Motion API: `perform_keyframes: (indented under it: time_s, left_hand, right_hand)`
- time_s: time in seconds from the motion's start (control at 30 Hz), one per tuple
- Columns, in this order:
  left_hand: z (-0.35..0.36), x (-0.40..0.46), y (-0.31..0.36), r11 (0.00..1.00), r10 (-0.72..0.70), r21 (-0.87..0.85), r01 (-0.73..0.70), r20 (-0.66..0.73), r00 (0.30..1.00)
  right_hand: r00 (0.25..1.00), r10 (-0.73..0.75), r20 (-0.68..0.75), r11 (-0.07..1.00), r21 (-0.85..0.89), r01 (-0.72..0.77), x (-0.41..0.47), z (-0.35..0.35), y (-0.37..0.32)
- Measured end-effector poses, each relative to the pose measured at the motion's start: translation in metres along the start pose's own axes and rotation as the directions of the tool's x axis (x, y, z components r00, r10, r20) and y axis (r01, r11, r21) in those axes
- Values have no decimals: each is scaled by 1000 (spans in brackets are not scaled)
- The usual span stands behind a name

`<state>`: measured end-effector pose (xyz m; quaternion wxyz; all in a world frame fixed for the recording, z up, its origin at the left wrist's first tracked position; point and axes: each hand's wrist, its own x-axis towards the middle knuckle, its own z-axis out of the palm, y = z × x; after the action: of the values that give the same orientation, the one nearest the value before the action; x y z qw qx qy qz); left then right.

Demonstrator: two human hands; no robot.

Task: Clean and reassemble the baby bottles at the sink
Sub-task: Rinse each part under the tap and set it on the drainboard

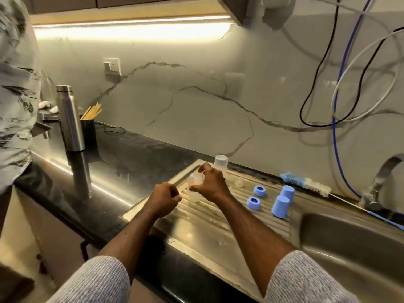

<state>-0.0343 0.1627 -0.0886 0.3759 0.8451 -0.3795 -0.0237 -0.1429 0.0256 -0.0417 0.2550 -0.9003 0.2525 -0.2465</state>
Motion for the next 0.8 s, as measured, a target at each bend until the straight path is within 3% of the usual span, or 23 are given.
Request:
perform_keyframes:
  time_s: [0.6, 0.8]
  left_hand:
    - [-5, -4, 1, 1000, 6, -20, -6, 23, 1000]
    - [7, -13, 27, 995, 62, -89, -46, 182, 981]
  right_hand:
    - [999, -32, 28, 999, -3, 32, 1, 7, -6]
    - [999, -29, 12, 1000, -2, 29, -20, -23, 22]
